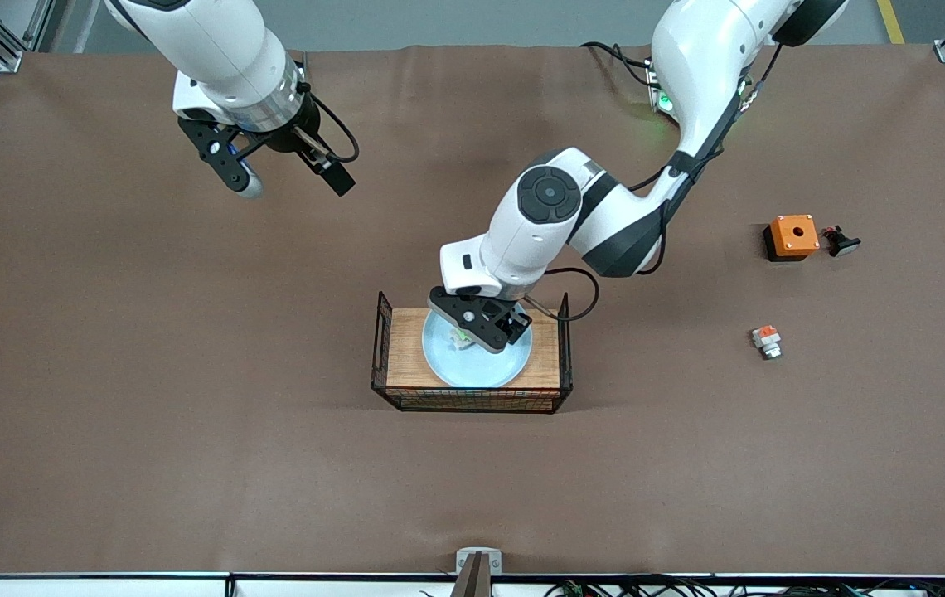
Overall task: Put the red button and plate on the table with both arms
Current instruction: 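Grasp the green button on the plate with the left gripper, lift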
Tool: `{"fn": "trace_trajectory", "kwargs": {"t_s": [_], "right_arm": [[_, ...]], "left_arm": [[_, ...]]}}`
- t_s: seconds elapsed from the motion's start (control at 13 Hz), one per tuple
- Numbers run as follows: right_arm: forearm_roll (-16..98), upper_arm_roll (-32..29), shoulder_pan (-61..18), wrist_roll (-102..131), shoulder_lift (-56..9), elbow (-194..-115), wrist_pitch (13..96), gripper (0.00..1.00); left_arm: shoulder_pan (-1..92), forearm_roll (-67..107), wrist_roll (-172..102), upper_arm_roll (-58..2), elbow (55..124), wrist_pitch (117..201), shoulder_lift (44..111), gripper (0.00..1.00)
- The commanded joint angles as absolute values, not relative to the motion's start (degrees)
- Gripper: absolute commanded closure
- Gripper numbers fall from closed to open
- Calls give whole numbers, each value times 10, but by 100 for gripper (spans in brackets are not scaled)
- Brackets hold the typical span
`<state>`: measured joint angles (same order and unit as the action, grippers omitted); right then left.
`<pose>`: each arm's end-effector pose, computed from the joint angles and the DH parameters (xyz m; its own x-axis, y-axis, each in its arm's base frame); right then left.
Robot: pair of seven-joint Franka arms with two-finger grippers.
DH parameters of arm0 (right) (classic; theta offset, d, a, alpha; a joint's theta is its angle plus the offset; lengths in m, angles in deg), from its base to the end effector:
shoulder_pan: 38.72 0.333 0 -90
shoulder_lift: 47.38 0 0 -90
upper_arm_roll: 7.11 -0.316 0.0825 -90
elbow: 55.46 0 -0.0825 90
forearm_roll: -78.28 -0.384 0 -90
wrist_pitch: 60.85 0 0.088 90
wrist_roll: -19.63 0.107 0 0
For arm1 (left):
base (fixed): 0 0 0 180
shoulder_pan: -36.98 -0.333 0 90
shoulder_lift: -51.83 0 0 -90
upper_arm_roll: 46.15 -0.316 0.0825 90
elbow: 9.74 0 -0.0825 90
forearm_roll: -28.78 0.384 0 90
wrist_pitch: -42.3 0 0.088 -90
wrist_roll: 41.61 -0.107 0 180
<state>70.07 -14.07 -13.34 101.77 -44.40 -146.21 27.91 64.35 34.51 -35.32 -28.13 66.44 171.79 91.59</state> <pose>0.4706 0.3143 0.5888 0.6310 -0.7593 -0.1591 -0.7608 -0.6458 0.0649 0.5737 -0.4941 0.3636 0.7869 -0.5644 0.2494 -0.6055 -0.7841 0.1360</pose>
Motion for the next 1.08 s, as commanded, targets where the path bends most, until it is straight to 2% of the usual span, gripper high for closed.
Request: {"fn": "trace_trajectory", "kwargs": {"t_s": [0.0, 0.23, 0.54, 0.62, 0.69, 0.77, 0.85, 0.92, 1.0], "right_arm": [[698, -136, -129, 1025, -440, -1453, 277, 1], [698, -136, -130, 1025, -439, -1453, 277, 1], [699, -136, -129, 1026, -436, -1453, 277, 1], [698, -136, -129, 1026, -436, -1453, 277, 1], [698, -136, -129, 1026, -436, -1453, 277, 1], [699, -136, -130, 1026, -436, -1452, 276, 1], [698, -135, -135, 1026, -436, -1451, 273, 1], [697, -134, -137, 1024, -436, -1451, 272, 1], [698, -134, -138, 1023, -436, -1451, 276, 1]], "left_arm": [[658, 361, -348, -292, 647, 1726, 928, 24], [668, 363, -348, -296, 649, 1726, 930, 27], [706, 362, -353, -344, 648, 1732, 938, 29], [707, 362, -353, -345, 648, 1734, 939, 34], [709, 362, -353, -345, 648, 1735, 939, 40], [710, 362, -353, -346, 649, 1735, 938, 56], [713, 363, -351, -346, 649, 1734, 938, 78], [718, 366, -348, -346, 649, 1734, 936, 94], [718, 369, -347, -347, 648, 1731, 932, 100]]}}
